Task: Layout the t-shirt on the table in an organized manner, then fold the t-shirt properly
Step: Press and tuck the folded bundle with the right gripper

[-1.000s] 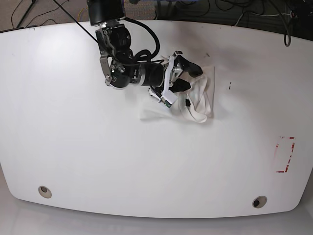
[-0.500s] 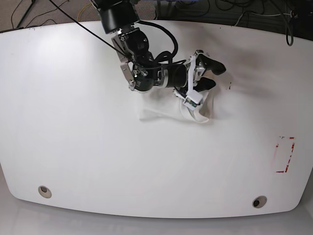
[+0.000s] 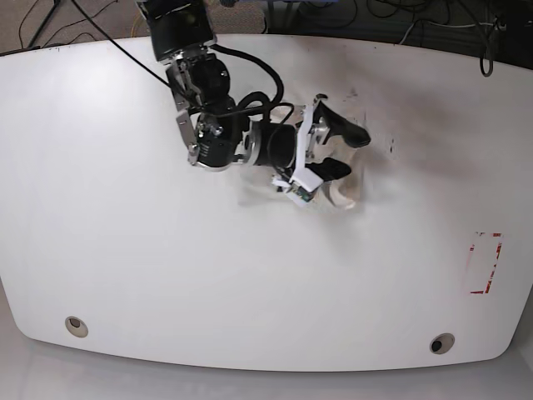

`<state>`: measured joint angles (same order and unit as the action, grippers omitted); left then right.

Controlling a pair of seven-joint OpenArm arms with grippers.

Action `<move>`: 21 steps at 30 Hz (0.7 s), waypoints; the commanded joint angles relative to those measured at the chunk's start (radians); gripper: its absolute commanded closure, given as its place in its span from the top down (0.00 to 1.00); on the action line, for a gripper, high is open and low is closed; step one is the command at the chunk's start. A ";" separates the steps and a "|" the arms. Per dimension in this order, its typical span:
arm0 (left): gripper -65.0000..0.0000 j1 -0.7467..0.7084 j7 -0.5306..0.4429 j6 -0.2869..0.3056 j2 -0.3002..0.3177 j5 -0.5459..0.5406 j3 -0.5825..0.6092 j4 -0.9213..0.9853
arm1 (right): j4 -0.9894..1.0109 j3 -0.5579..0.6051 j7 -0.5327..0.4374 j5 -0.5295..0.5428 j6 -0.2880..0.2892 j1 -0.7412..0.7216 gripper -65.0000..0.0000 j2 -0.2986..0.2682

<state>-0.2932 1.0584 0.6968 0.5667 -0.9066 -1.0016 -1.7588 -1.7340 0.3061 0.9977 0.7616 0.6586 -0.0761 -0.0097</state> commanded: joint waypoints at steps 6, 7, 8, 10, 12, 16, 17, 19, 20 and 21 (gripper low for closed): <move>0.65 -0.024 -0.016 0.001 0.003 -0.018 0.028 -0.056 | 0.085 -0.022 -0.038 0.005 0.000 -0.008 0.59 -0.022; 0.65 -0.025 -0.016 0.001 0.003 -0.018 0.034 -0.057 | 0.105 -0.020 -0.053 0.005 0.000 -0.011 0.59 -0.020; 0.65 -0.030 -0.016 0.001 0.003 -0.018 0.039 -0.057 | 0.122 -0.018 -0.066 0.005 0.000 -0.014 0.59 -0.020; 0.65 -0.036 -0.016 0.001 0.003 -0.018 0.049 -0.059 | 0.161 -0.012 -0.089 0.005 0.000 -0.018 0.59 -0.017; 0.65 -0.039 -0.016 0.001 0.003 -0.018 0.056 -0.062 | 0.199 0.012 -0.110 0.005 0.000 -0.020 0.59 -0.005; 0.65 -0.044 -0.016 0.001 0.002 -0.018 0.062 -0.065 | 0.262 0.067 -0.152 0.005 0.000 -0.047 0.59 0.027; 0.65 -0.044 -0.017 0.001 0.002 -0.018 0.063 -0.065 | 0.276 0.083 -0.159 0.005 0.000 -0.050 0.59 0.035; 0.65 -0.044 -0.017 0.001 0.002 -0.018 0.069 -0.065 | 0.306 0.130 -0.178 0.005 0.000 -0.055 0.59 0.058; 0.65 -0.044 -0.017 0.001 0.002 -0.018 0.069 -0.065 | 0.314 0.143 -0.181 0.005 -0.001 -0.061 0.59 0.066; 0.65 -0.044 -0.017 0.001 0.002 -0.018 0.069 -0.065 | 0.328 0.164 -0.188 0.005 -0.001 -0.069 0.59 0.073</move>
<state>-0.3378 1.0618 0.6994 0.5419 -0.9100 -0.9257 -1.8076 -1.4094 0.4419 0.8398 0.7364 0.6472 -0.1184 0.0303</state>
